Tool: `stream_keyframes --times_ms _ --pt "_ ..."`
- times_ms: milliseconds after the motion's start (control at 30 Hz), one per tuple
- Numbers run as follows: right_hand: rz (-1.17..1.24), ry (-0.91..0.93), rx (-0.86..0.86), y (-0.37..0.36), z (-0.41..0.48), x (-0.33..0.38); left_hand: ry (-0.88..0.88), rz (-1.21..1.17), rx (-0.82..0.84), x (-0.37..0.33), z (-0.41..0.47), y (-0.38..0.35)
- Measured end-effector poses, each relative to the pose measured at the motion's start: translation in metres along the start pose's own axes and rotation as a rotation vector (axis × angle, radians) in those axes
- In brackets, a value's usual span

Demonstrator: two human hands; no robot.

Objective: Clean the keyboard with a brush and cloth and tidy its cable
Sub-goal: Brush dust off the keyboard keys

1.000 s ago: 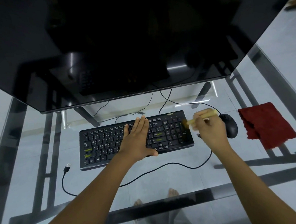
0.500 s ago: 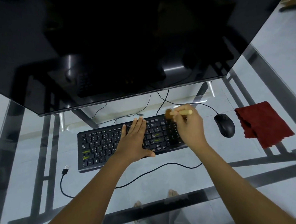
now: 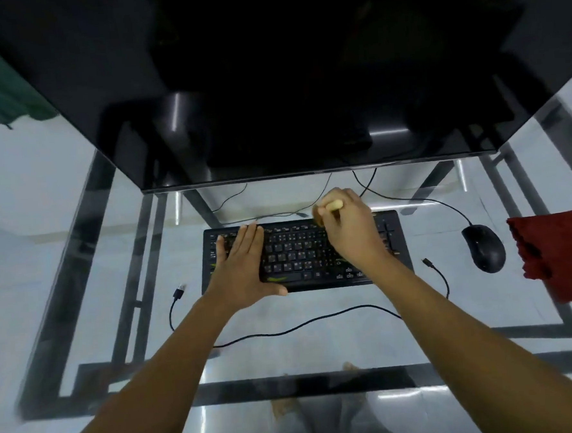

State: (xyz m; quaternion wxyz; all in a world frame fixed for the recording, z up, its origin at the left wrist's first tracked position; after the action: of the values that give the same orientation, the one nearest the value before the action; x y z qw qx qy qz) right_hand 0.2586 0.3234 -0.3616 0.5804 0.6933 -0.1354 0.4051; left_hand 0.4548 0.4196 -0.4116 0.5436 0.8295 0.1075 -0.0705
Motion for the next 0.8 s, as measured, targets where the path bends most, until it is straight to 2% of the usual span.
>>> stream_keyframes --times_ms 33,100,133,233,267,367,467,533,600,633,733,767,800 --pt "0.011 0.022 0.062 -0.003 -0.001 0.004 0.003 0.002 -0.007 0.003 -0.003 0.001" --pt "-0.002 0.037 0.308 -0.014 -0.007 0.012 0.008 0.024 -0.010 0.010 -0.011 0.002" --pt "-0.047 0.037 0.312 -0.018 -0.008 0.012 0.015 0.033 -0.003 0.015 -0.014 0.001" --pt "0.022 -0.012 0.009 -0.019 -0.005 0.014 0.025 0.064 0.021 0.027 -0.021 0.001" --pt "0.019 -0.005 -0.005 -0.020 -0.005 0.016 0.019 0.083 0.024 0.030 -0.023 0.001" --pt "0.082 -0.103 0.176 -0.021 -0.006 0.024 0.004 0.121 0.024 0.033 -0.024 0.001" --pt "0.093 -0.128 -0.052 -0.015 0.005 0.024 0.011 0.126 0.039 0.033 -0.023 0.001" --pt "0.183 -0.146 0.002 -0.018 0.008 0.026 0.009 0.143 0.037 0.034 -0.023 0.002" --pt "0.209 -0.184 0.261 -0.030 0.006 0.033 0.005 0.136 0.033 0.035 -0.022 0.002" --pt "0.162 -0.190 0.286 -0.034 0.005 0.036 0.002 0.125 0.028 0.036 -0.022 0.002" --pt "0.121 -0.108 0.047 -0.040 0.009 0.045 -0.016 0.072 0.004 0.039 -0.024 0.001" --pt "0.174 -0.117 0.068 -0.043 0.009 0.049 -0.014 0.032 -0.014 0.042 -0.025 0.000" --pt "0.222 -0.141 0.171 -0.047 0.006 0.052 -0.003 -0.019 -0.036 0.045 -0.026 -0.001"
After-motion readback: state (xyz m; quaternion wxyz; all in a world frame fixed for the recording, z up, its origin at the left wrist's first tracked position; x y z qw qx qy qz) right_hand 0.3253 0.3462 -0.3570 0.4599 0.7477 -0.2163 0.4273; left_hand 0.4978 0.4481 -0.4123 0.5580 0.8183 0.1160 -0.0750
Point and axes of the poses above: each hand's wrist, its own z-axis towards the middle knuckle, its own y-axis out of the back of the hand, x = y × z, the point moved 1 cm from there along z, towards the middle knuckle, and after that the axes turned 6 degrees about x, right-handed, at the moved point
